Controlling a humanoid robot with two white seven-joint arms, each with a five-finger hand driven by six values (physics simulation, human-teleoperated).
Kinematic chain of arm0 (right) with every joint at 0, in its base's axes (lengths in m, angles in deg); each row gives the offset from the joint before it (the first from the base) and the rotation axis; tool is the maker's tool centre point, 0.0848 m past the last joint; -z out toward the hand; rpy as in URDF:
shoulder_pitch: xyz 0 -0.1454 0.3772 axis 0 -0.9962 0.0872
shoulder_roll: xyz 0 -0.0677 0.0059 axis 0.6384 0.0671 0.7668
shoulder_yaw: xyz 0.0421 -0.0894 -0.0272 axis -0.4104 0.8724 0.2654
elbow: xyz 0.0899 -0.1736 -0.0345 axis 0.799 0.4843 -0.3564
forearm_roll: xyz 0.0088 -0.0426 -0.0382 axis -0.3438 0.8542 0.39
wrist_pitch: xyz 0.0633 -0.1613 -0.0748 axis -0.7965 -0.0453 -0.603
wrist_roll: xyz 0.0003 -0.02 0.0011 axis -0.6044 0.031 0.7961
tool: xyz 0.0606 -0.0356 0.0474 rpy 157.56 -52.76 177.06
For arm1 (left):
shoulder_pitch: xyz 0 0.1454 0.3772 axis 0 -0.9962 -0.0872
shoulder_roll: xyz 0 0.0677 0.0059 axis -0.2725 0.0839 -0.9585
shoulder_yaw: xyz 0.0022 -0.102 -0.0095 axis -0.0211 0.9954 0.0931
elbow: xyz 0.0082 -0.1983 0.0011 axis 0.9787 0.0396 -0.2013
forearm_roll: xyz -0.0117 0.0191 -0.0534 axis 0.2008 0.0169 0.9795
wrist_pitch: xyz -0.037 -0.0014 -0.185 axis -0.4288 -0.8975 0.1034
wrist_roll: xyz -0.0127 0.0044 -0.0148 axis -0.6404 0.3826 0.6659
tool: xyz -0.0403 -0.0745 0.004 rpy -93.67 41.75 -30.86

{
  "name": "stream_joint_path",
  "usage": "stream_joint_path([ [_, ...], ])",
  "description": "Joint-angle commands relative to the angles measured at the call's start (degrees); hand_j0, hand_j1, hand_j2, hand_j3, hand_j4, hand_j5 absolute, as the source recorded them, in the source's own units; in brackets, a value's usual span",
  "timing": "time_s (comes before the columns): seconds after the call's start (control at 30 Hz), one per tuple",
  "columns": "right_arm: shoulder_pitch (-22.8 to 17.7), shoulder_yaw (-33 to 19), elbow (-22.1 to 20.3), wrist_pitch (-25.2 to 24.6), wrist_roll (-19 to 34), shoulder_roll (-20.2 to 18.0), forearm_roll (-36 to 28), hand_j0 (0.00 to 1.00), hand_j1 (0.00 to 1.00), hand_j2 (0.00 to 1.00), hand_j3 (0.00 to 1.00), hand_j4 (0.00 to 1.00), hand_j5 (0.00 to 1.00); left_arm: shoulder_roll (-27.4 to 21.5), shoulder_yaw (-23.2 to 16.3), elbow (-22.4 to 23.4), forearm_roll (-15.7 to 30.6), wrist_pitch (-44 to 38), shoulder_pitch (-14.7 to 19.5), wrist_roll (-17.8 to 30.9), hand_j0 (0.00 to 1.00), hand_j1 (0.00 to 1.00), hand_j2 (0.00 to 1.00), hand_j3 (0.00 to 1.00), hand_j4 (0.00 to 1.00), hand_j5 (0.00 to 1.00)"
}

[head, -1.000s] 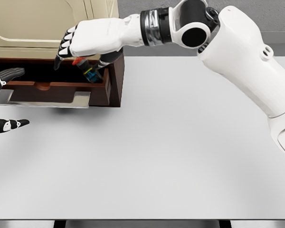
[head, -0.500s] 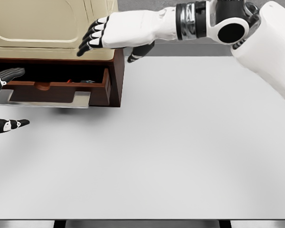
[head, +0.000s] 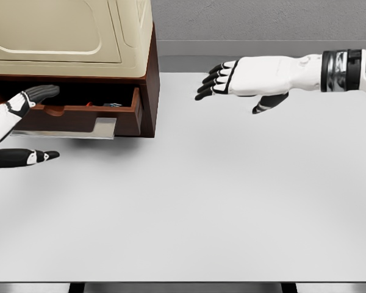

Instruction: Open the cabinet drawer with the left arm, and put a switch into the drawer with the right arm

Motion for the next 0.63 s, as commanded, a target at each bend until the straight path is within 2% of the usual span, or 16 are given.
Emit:
stream_joint_path([
  [0.0, 0.00, -0.11, -0.46, -0.18, -0.03, -2.02, -0.36, 1.00, 1.00, 1.00, 1.00, 1.00, 1.00, 0.01, -2.25, -0.02, -0.19, -0.14, 0.00, -0.02, 1.00, 1.00, 1.00, 1.00, 1.00, 1.00],
  [0.1, -0.35, -0.11, -0.37, -0.18, -0.03, -2.72, -0.36, 1.00, 1.00, 1.00, 1.00, 1.00, 1.00, 0.10, -2.25, -0.02, -1.42, -0.14, 0.00, -0.02, 1.00, 1.00, 1.00, 1.00, 1.00, 1.00],
  [0.2, -0.44, -0.11, -0.11, -0.18, -0.03, -6.23, -0.36, 1.00, 1.00, 1.00, 1.00, 1.00, 1.00, 0.10, -2.25, -0.02, -1.51, -0.14, -0.09, -0.02, 1.00, 1.00, 1.00, 1.00, 1.00, 1.00],
  [0.37, -0.79, -0.11, -0.02, -0.18, -0.03, -7.73, -0.36, 1.00, 1.00, 1.00, 1.00, 1.00, 1.00, 0.10, -2.34, -0.02, -2.47, -0.14, -0.09, -0.02, 1.00, 1.00, 1.00, 1.00, 1.00, 1.00],
  [0.47, -2.90, -0.11, 0.24, -0.18, -0.03, -11.42, -1.59, 1.00, 1.00, 1.00, 1.00, 1.00, 1.00, 0.10, -2.34, -0.02, -2.91, -0.14, -0.26, -0.02, 1.00, 1.00, 1.00, 1.00, 1.00, 1.00],
  [0.6, -5.36, -2.83, 0.24, -0.18, -0.03, -12.13, -1.59, 1.00, 1.00, 1.00, 1.00, 1.00, 1.00, 0.10, -2.34, -0.02, -3.35, -0.14, -0.26, -0.02, 1.00, 1.00, 1.00, 1.00, 1.00, 1.00],
])
